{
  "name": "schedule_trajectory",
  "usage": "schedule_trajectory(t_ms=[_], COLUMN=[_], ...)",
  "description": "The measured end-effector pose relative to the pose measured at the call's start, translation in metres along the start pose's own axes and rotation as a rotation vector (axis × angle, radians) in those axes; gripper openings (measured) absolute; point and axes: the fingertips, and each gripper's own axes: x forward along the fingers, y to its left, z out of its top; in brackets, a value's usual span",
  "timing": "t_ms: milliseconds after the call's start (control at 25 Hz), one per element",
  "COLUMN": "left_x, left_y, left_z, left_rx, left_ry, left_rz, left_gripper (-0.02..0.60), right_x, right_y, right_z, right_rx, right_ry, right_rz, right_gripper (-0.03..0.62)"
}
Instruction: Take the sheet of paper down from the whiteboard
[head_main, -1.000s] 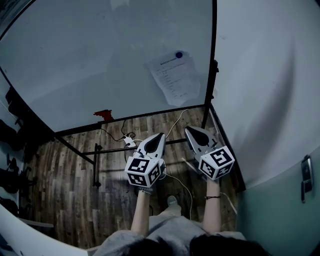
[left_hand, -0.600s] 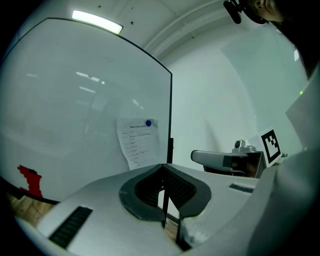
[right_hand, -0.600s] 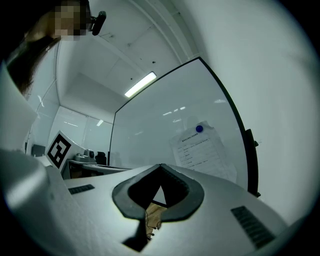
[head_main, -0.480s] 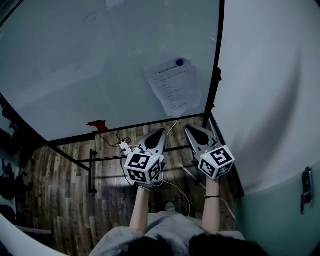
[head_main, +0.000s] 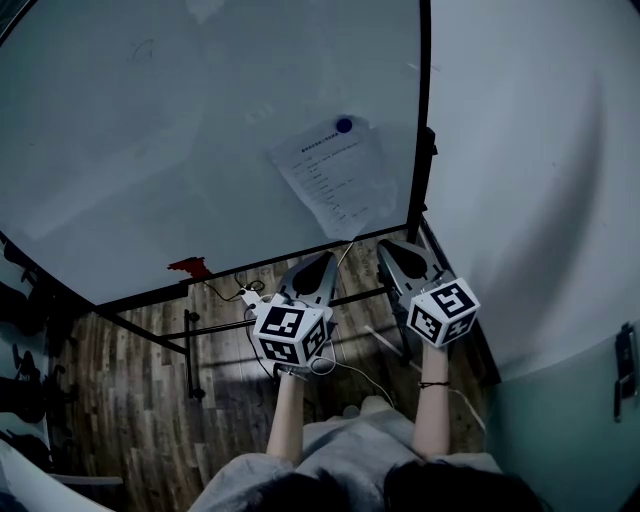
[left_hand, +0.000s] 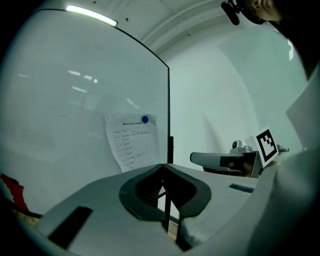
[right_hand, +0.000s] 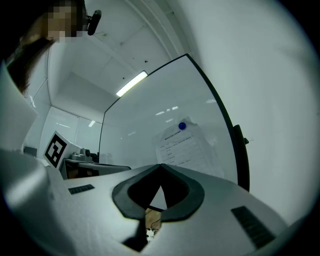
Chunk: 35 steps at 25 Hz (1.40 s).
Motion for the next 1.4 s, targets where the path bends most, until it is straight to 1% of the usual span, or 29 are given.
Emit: schedule_trajectory(t_ms=[240, 440, 640, 880, 1120, 1200, 1400], left_x=[0.017, 0.038, 0.065, 0.094, 0.107, 0.110, 0.118], left_y=[0.019, 0.034, 0.036, 0.025, 0.030, 0.031, 0.039], left_z=[0.007, 0.023, 0.036, 0.042, 0.043, 0.045, 0.065], left_rx=[0.016, 0.024, 0.045, 0.054, 0.056, 0.074, 0.156], left_ry=[-0.002, -0.026, -0.045, -0.050, -0.039, -0.033, -0.038], left_rz=[0.025, 0.044, 0.048, 0.021, 0.049, 0.065, 0.099], left_gripper=[0.006, 0.005, 0.005, 0.006, 0.006, 0.006, 0.006], right_x=[0.023, 0.044, 0.055, 0.060, 0.065, 0.065, 0.069], right_y=[-0.025, -0.046, -0.065, -0.085, -0.097, -0.101, -0.114], right_z=[0.006, 0.014, 0.023, 0.029, 0.022, 0.017, 0.006], right_rx=[0.012, 0.003, -0.013, -0.018, -0.009, 0.007, 0.034], right_ry=[0.001, 0.009, 0.015, 0.019, 0.046, 0.055, 0.088], right_rz=[-0.007, 0.011, 0.015, 0.023, 0.027, 0.017, -0.017], right_gripper=[0.002, 0.002, 0.002, 0.002, 0.002, 0.002, 0.002])
